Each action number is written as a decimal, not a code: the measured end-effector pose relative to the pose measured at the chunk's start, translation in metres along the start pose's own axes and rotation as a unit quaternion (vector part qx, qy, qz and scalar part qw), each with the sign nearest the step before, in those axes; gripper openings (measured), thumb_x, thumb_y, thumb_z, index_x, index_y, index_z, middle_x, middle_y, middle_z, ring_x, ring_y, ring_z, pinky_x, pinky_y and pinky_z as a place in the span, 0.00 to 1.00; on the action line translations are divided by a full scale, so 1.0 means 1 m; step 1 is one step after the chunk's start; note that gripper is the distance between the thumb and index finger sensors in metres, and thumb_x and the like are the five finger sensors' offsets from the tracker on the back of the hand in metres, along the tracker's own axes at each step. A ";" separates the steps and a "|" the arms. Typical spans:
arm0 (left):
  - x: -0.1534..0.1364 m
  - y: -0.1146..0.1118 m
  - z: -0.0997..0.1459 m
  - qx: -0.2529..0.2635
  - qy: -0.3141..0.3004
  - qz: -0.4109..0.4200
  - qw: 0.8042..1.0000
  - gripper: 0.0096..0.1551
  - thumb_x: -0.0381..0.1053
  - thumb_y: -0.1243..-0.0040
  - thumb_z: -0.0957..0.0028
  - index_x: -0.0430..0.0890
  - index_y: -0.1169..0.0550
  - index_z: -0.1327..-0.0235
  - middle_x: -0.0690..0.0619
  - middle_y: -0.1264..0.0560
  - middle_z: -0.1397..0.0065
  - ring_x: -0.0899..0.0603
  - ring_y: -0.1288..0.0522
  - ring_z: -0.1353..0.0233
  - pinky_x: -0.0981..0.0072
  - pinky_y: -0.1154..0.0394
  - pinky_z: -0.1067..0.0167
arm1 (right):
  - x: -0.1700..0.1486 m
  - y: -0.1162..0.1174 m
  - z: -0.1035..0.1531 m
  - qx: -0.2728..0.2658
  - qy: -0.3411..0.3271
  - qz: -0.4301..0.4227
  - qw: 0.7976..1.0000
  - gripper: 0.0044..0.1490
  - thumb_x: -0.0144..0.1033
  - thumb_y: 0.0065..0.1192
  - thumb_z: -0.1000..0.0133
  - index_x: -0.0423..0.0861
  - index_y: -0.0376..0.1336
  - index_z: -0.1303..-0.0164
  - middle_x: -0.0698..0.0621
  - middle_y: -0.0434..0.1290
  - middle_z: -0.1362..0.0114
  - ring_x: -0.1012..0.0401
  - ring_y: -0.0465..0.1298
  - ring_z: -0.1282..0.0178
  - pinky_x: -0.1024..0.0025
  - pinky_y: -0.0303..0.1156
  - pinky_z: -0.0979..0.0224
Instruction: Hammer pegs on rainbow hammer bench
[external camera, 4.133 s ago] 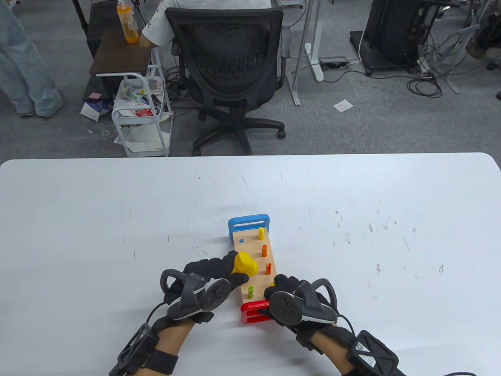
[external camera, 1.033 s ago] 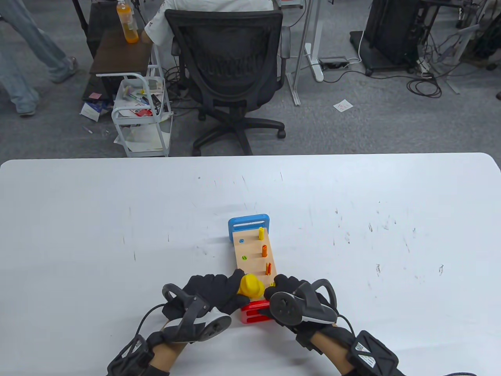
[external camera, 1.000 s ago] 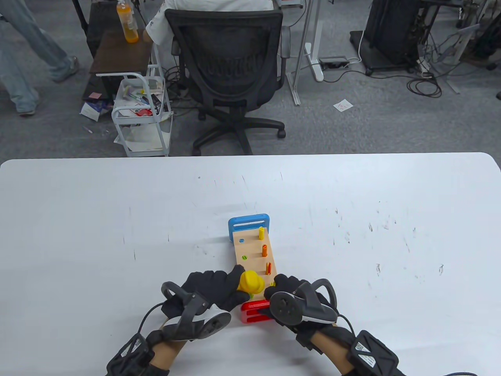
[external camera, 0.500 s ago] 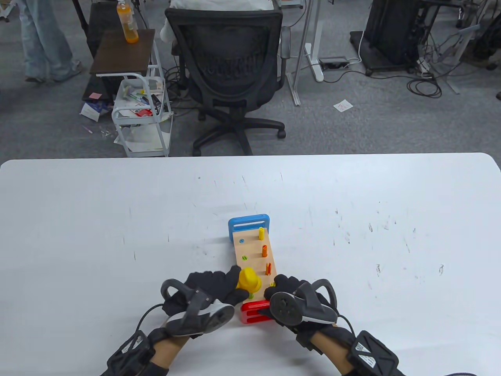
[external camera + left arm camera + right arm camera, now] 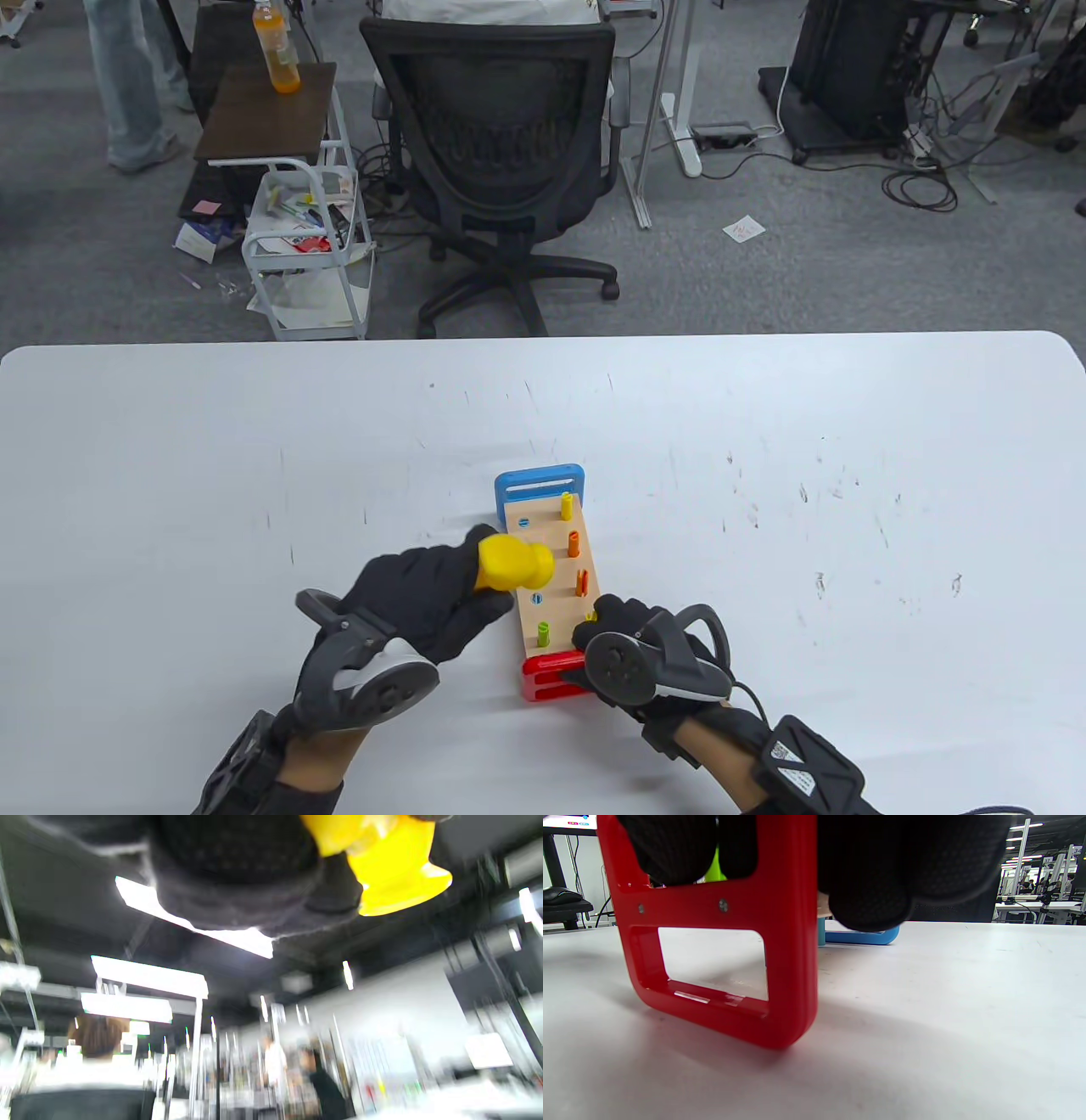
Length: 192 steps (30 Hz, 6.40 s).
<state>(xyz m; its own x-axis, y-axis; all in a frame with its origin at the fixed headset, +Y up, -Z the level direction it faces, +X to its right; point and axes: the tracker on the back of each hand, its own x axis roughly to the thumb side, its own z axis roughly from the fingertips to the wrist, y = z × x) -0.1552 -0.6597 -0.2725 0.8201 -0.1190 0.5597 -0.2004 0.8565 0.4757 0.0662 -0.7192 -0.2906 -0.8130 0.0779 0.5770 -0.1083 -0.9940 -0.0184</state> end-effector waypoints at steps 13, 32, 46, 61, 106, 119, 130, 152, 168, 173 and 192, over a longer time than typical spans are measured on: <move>-0.020 0.072 -0.008 0.139 0.048 0.011 0.989 0.42 0.75 0.59 0.47 0.53 0.22 0.31 0.56 0.11 0.58 0.51 0.12 0.70 0.67 0.16 0.73 | 0.000 0.000 0.000 0.000 -0.001 -0.001 1.000 0.22 0.54 0.60 0.39 0.46 0.71 0.54 0.39 0.73 0.40 0.45 0.79 0.48 0.43 0.75 0.40; -0.011 0.045 -0.021 0.091 0.043 0.006 0.995 0.42 0.75 0.59 0.47 0.53 0.21 0.32 0.58 0.11 0.58 0.51 0.12 0.71 0.68 0.16 0.73 | 0.000 0.000 0.000 0.001 -0.003 0.000 1.000 0.22 0.54 0.60 0.39 0.46 0.71 0.54 0.39 0.73 0.40 0.45 0.80 0.48 0.43 0.75 0.40; 0.007 0.010 -0.017 0.020 0.004 -0.020 1.000 0.42 0.76 0.59 0.47 0.54 0.20 0.32 0.59 0.11 0.59 0.52 0.12 0.71 0.69 0.16 0.73 | 0.000 0.000 -0.001 0.002 -0.003 0.002 1.000 0.22 0.54 0.60 0.39 0.46 0.71 0.54 0.39 0.73 0.40 0.45 0.80 0.48 0.43 0.75 0.39; 0.013 -0.030 -0.004 -0.070 0.019 -0.014 0.997 0.42 0.76 0.59 0.47 0.54 0.21 0.32 0.59 0.11 0.58 0.52 0.12 0.70 0.68 0.15 0.71 | 0.000 0.000 -0.001 0.001 -0.004 0.002 1.000 0.22 0.54 0.60 0.39 0.46 0.71 0.54 0.38 0.73 0.40 0.45 0.80 0.48 0.43 0.75 0.40; 0.001 0.063 -0.021 0.115 0.034 -0.006 0.993 0.42 0.76 0.58 0.47 0.53 0.22 0.31 0.57 0.11 0.58 0.51 0.11 0.70 0.69 0.15 0.72 | -0.001 0.001 0.000 -0.001 -0.004 -0.001 1.000 0.22 0.54 0.60 0.39 0.46 0.71 0.54 0.38 0.73 0.40 0.45 0.80 0.48 0.43 0.75 0.39; 0.012 0.008 -0.012 -0.031 0.022 -0.022 0.999 0.42 0.73 0.59 0.46 0.50 0.21 0.31 0.55 0.11 0.58 0.50 0.11 0.70 0.68 0.14 0.74 | -0.001 0.001 0.000 0.000 -0.003 0.000 1.000 0.22 0.54 0.60 0.39 0.46 0.71 0.54 0.38 0.73 0.40 0.45 0.80 0.48 0.43 0.75 0.39; 0.023 -0.032 0.003 -0.099 -0.056 -0.118 0.987 0.42 0.71 0.65 0.44 0.50 0.21 0.31 0.54 0.11 0.59 0.49 0.12 0.72 0.67 0.16 0.75 | 0.000 0.001 0.000 0.000 -0.003 0.002 1.000 0.22 0.54 0.59 0.39 0.46 0.71 0.54 0.39 0.73 0.40 0.45 0.80 0.48 0.43 0.75 0.40; 0.013 -0.026 -0.006 -0.043 0.012 -0.045 0.998 0.42 0.71 0.67 0.44 0.50 0.22 0.30 0.56 0.11 0.58 0.50 0.12 0.70 0.68 0.15 0.73 | 0.000 0.001 0.000 0.004 -0.006 0.002 1.000 0.24 0.55 0.58 0.39 0.46 0.70 0.50 0.38 0.72 0.38 0.45 0.79 0.46 0.42 0.75 0.38; 0.035 -0.006 -0.007 -0.011 0.054 0.100 0.993 0.42 0.65 0.60 0.39 0.42 0.37 0.18 0.52 0.18 0.35 0.43 0.14 0.41 0.52 0.17 0.43 | 0.015 -0.036 0.029 -0.169 -0.005 -0.044 0.985 0.44 0.57 0.55 0.36 0.40 0.56 0.18 0.31 0.62 0.19 0.31 0.66 0.28 0.33 0.64 0.29; 0.047 -0.007 -0.006 -0.005 0.042 0.098 0.994 0.42 0.63 0.57 0.38 0.36 0.36 0.20 0.48 0.17 0.31 0.41 0.14 0.35 0.48 0.18 0.39 | 0.026 -0.031 0.029 -0.195 -0.045 -0.051 0.978 0.47 0.52 0.56 0.36 0.30 0.53 0.19 0.31 0.64 0.21 0.32 0.67 0.29 0.34 0.65 0.29; 0.044 -0.004 -0.002 -0.090 0.100 0.400 0.906 0.42 0.58 0.63 0.38 0.29 0.46 0.21 0.28 0.35 0.22 0.27 0.25 0.25 0.38 0.22 0.32 | 0.036 -0.032 0.027 -0.194 -0.020 -0.102 0.975 0.52 0.49 0.48 0.32 0.17 0.46 0.22 0.24 0.63 0.25 0.31 0.67 0.31 0.32 0.65 0.31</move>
<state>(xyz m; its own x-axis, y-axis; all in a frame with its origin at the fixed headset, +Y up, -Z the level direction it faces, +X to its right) -0.1174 -0.6671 -0.2517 0.5353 0.6551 0.5332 -0.6979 0.6986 -0.1576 0.0552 -0.6870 -0.2473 -0.7301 0.2603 0.6318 -0.4805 -0.8530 -0.2039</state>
